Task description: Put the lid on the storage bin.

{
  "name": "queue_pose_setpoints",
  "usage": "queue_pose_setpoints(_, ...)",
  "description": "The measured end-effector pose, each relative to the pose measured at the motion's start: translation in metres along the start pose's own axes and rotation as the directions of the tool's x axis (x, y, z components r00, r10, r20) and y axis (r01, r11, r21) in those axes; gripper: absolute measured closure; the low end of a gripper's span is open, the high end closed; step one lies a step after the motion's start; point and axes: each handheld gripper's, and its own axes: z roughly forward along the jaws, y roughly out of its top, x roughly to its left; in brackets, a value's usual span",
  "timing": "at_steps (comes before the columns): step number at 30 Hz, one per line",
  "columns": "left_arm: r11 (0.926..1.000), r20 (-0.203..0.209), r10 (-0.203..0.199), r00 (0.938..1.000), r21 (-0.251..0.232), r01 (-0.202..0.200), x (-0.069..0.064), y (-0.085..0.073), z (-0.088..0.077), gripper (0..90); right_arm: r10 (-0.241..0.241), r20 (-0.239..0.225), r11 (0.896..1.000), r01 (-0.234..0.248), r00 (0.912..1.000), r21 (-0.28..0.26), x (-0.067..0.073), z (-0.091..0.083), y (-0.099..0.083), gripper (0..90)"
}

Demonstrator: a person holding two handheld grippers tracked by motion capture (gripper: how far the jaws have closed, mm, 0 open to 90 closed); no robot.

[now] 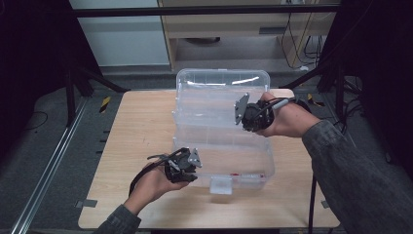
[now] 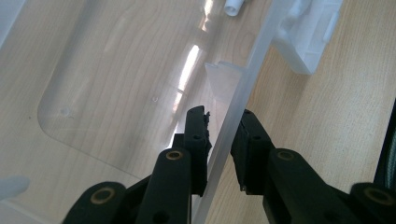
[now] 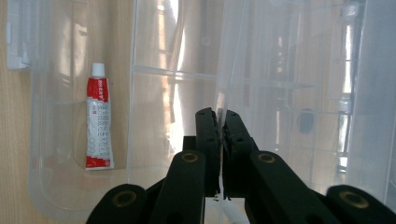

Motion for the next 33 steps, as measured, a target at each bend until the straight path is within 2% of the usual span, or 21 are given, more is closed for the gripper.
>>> queue_pose_setpoints(3,0.9999,-0.004,0.014,0.9999,0.001,-0.014,0.001,0.0,0.0,75.9,-0.001,0.0,1.0,0.001,1.0,-0.005,0.002,0.0,-0.001,87.3)
queue_pose_setpoints(4,1.0,0.0,-0.008,1.0,0.0,0.008,0.0,0.0,0.0,75.9,0.002,0.004,1.0,-0.001,1.0,-0.009,0.005,-0.001,-0.001,87.3)
queue_pose_setpoints(6,0.9998,0.002,-0.022,0.9998,-0.002,0.022,-0.001,-0.001,0.0,75.9,-0.003,0.004,1.0,0.003,1.0,-0.008,0.008,-0.001,0.0,87.3)
queue_pose_setpoints(12,0.9996,0.005,-0.028,0.9996,-0.005,0.028,-0.001,-0.001,0.001,75.9,-0.014,0.003,1.0,0.014,0.9999,-0.009,0.015,-0.003,0.0,87.1)
queue_pose_setpoints(13,0.9987,0.005,-0.05,0.9987,-0.007,0.05,-0.003,-0.002,0.001,75.9,-0.011,0.004,1.0,0.011,0.9999,-0.01,0.017,-0.003,0.0,87.0)
queue_pose_setpoints(17,0.9997,0.005,-0.023,0.9997,-0.01,0.023,0.0,-0.002,0.001,75.8,-0.011,0.007,1.0,0.012,0.9999,-0.013,0.021,-0.003,-0.001,87.0)
queue_pose_setpoints(23,0.9995,0.004,-0.027,0.9996,-0.018,0.027,-0.001,-0.003,0.001,75.6,-0.019,-0.008,1.0,0.019,0.9998,-0.021,0.029,-0.003,-0.003,86.7)
queue_pose_setpoints(24,0.9989,0.003,-0.043,0.9991,-0.02,0.043,-0.002,-0.003,0.001,75.5,-0.017,-0.008,1.0,0.017,0.9998,-0.024,0.031,-0.003,-0.003,86.6)
queue_pose_setpoints(26,0.9985,0.003,-0.05,0.9987,-0.022,0.05,-0.002,-0.004,0.001,75.5,-0.02,-0.007,1.0,0.019,0.9998,-0.025,0.031,-0.003,-0.003,86.5)
queue_pose_setpoints(27,0.9995,0.004,-0.02,0.9998,-0.024,0.02,0.0,-0.003,0.001,75.5,-0.017,-0.007,1.0,0.017,0.9998,-0.026,0.032,-0.003,-0.004,86.5)
queue_pose_setpoints(28,0.9984,0.004,-0.047,0.9989,-0.029,0.047,-0.002,-0.004,0.002,75.3,-0.014,-0.008,1.0,0.014,0.9999,-0.026,0.032,-0.003,-0.005,86.6)
queue_pose_setpoints(33,0.9969,0.002,-0.068,0.9977,-0.039,0.068,-0.004,-0.005,0.002,74.7,-0.016,-0.026,0.999,0.015,0.9995,-0.034,0.032,-0.003,-0.008,86.4)
